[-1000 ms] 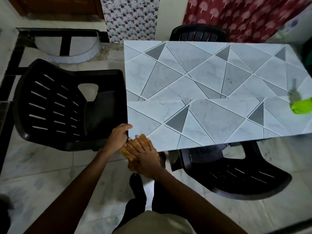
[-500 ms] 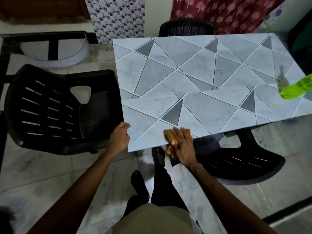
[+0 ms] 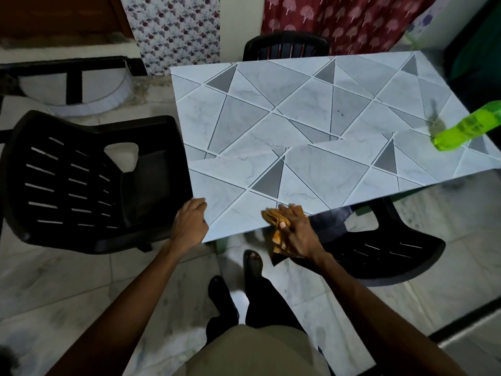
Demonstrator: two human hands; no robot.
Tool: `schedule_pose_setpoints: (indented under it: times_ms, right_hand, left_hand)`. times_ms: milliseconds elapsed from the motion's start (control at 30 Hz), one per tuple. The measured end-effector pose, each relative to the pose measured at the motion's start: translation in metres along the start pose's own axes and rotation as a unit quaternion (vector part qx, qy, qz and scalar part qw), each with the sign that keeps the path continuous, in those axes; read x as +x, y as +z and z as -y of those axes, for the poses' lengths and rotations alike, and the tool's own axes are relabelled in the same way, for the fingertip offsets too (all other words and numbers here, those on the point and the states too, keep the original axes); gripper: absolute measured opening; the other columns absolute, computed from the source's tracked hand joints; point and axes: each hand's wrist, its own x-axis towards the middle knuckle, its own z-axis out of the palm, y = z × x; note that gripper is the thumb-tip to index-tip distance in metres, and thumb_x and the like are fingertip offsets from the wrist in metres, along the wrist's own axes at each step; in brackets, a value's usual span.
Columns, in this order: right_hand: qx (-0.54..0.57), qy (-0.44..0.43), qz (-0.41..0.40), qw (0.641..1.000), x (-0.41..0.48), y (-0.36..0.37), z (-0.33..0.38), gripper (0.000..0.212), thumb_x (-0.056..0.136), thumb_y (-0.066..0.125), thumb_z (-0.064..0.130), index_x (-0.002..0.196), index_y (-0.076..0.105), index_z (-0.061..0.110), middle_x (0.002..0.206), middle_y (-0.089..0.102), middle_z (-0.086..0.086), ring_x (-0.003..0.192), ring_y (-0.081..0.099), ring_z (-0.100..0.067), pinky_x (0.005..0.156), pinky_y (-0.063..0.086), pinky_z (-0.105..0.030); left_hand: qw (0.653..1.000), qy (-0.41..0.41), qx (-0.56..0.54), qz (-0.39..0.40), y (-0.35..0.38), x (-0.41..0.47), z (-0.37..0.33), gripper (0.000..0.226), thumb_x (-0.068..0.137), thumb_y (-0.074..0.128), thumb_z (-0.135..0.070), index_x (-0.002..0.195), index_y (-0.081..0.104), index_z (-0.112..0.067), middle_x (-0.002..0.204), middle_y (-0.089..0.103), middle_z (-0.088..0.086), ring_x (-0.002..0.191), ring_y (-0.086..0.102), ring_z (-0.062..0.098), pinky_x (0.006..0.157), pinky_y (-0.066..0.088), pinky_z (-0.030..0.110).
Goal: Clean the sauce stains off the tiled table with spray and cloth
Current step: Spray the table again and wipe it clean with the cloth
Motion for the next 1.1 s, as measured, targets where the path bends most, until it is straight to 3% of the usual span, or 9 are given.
schedule_pose_setpoints:
  times_ms: [67, 100, 167, 267, 333, 567, 733, 933, 1100]
  right_hand:
    - [0.186, 0.027, 0.022, 0.982, -0.015, -0.020, 0.028, 0.045, 0.106, 0.038, 0.040, 0.144, 0.055, 0.023, 0.104, 0.065, -0.012, 0.101, 0.061, -0.031, 0.088, 0.049, -0.048]
    - [0.299, 0.033, 0.001, 0.954, -0.020, -0.027, 0.045, 0.042, 0.105, 0.042, 0.033, 0.140, 0.059, 0.017, 0.076, 0.047, -0.011, 0.070, 0.051, -0.025, 0.064, 0.043, -0.040]
    - [0.519, 0.100, -0.003, 0.849, -0.026, -0.040, 0.060, 0.035, 0.095, 0.056, 0.028, 0.121, 0.071, 0.011, 0.068, 0.031, -0.002, 0.055, 0.043, -0.018, 0.053, 0.040, -0.029]
    - [0.680, 0.145, 0.008, 0.718, -0.035, -0.057, 0.052, 0.040, 0.077, 0.072, 0.038, 0.105, 0.070, 0.009, 0.085, 0.073, -0.010, 0.074, 0.073, -0.023, 0.071, 0.058, -0.035]
    - [0.729, 0.171, -0.016, 0.663, -0.044, -0.069, 0.039, 0.053, 0.068, 0.087, 0.031, 0.109, 0.074, 0.000, 0.112, 0.073, -0.021, 0.100, 0.073, -0.033, 0.090, 0.055, -0.047]
    - [0.802, 0.145, -0.037, 0.578, -0.099, -0.106, 0.001, 0.045, 0.099, 0.047, 0.025, 0.126, 0.063, -0.008, 0.119, 0.068, -0.028, 0.104, 0.071, -0.039, 0.083, 0.061, -0.049]
    - [0.806, 0.145, -0.059, 0.571, -0.147, -0.146, -0.062, 0.058, 0.100, 0.050, 0.042, 0.133, 0.061, -0.004, 0.136, 0.061, -0.028, 0.127, 0.059, -0.040, 0.114, 0.041, -0.053]
    - [0.664, 0.155, -0.078, 0.728, -0.208, -0.214, -0.140, 0.040, 0.092, 0.069, 0.031, 0.125, 0.071, 0.009, 0.123, 0.072, -0.016, 0.117, 0.067, -0.033, 0.108, 0.048, -0.051]
    - [0.603, 0.126, -0.148, 0.774, -0.230, -0.272, -0.195, 0.040, 0.088, 0.072, 0.008, 0.127, 0.066, 0.008, 0.116, 0.075, -0.014, 0.106, 0.072, -0.032, 0.094, 0.058, -0.045]
  left_hand:
    - [1.000, 0.022, -0.012, -0.004, 0.002, -0.004, -0.011, 0.051, 0.086, 0.054, -0.005, 0.138, 0.054, -0.006, 0.151, 0.045, 0.005, 0.142, 0.033, 0.028, 0.117, 0.029, 0.036]
    - [0.999, 0.030, -0.035, -0.006, 0.003, -0.006, -0.018, 0.050, 0.086, 0.055, -0.010, 0.136, 0.056, -0.007, 0.149, 0.047, 0.006, 0.141, 0.035, 0.028, 0.117, 0.028, 0.035]
    - [0.994, 0.047, -0.100, 0.004, 0.000, -0.007, -0.038, 0.049, 0.084, 0.059, -0.018, 0.132, 0.060, -0.010, 0.144, 0.052, 0.005, 0.135, 0.042, 0.027, 0.115, 0.031, 0.032]
    - [0.975, 0.077, -0.206, 0.022, -0.009, -0.010, -0.081, 0.048, 0.080, 0.059, -0.030, 0.127, 0.063, -0.018, 0.133, 0.059, -0.001, 0.126, 0.050, 0.019, 0.110, 0.035, 0.030]
    - [0.964, 0.099, -0.244, 0.026, -0.014, -0.006, -0.115, 0.042, 0.084, 0.060, -0.033, 0.125, 0.063, -0.022, 0.128, 0.061, -0.005, 0.122, 0.051, 0.012, 0.107, 0.037, 0.029]
    - [0.916, 0.120, -0.339, 0.179, -0.017, -0.013, -0.242, 0.014, 0.088, 0.070, -0.041, 0.096, 0.070, -0.029, 0.095, 0.074, -0.009, 0.089, 0.067, 0.002, 0.083, 0.052, 0.024]
    - [0.928, 0.123, -0.324, 0.134, 0.017, -0.031, -0.335, 0.013, 0.081, 0.079, -0.022, 0.075, 0.069, -0.025, 0.070, 0.069, -0.014, 0.065, 0.061, -0.004, 0.065, 0.046, 0.013]
    - [0.904, 0.091, -0.406, 0.093, 0.062, -0.060, -0.447, 0.009, 0.083, 0.078, -0.025, 0.082, 0.071, -0.018, 0.076, 0.071, -0.007, 0.072, 0.063, 0.004, 0.067, 0.048, 0.016]
    - [0.735, -0.031, -0.652, 0.182, 0.093, -0.078, -0.534, 0.026, 0.091, 0.066, -0.019, 0.114, 0.068, -0.006, 0.113, 0.073, 0.010, 0.108, 0.068, 0.021, 0.094, 0.052, 0.035]
